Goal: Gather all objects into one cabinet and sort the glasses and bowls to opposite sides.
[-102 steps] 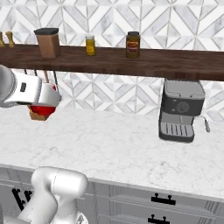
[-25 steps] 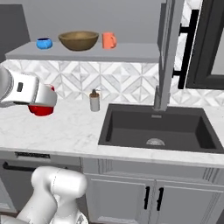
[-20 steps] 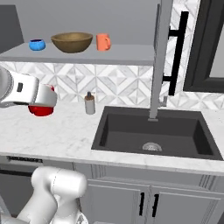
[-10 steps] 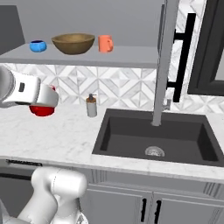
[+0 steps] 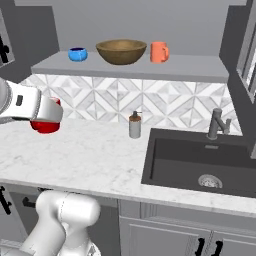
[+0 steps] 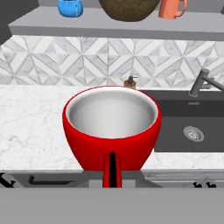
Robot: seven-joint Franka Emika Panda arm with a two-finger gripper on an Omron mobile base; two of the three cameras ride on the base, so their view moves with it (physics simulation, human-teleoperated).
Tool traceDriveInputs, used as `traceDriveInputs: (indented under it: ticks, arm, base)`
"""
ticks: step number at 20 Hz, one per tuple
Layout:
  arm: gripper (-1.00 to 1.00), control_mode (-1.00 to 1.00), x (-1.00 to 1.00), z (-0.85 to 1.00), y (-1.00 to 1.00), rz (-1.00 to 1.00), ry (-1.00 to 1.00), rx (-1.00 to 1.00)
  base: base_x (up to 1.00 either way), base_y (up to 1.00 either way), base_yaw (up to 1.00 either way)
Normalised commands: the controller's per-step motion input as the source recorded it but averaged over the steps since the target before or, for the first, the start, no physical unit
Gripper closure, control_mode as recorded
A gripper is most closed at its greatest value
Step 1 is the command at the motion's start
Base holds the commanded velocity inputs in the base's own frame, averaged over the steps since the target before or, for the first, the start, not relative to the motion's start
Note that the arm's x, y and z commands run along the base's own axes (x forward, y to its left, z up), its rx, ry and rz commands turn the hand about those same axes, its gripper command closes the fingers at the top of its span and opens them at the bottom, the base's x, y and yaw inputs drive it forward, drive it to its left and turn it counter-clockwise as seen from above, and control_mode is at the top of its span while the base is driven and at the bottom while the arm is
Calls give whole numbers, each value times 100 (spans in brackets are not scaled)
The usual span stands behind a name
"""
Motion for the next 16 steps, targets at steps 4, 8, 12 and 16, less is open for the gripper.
traceDriveInputs:
  ticks: [4,8,12,16]
  arm:
    - [100,100,0,0,0,0,0,0]
    - [100,100,0,0,0,0,0,0]
    - [100,100,0,0,0,0,0,0]
    - [100,100,0,0,0,0,0,0]
  base:
    - [51,-2,1]
    - [49,-27,0]
    - [39,-30,0]
    - [31,-27,0]
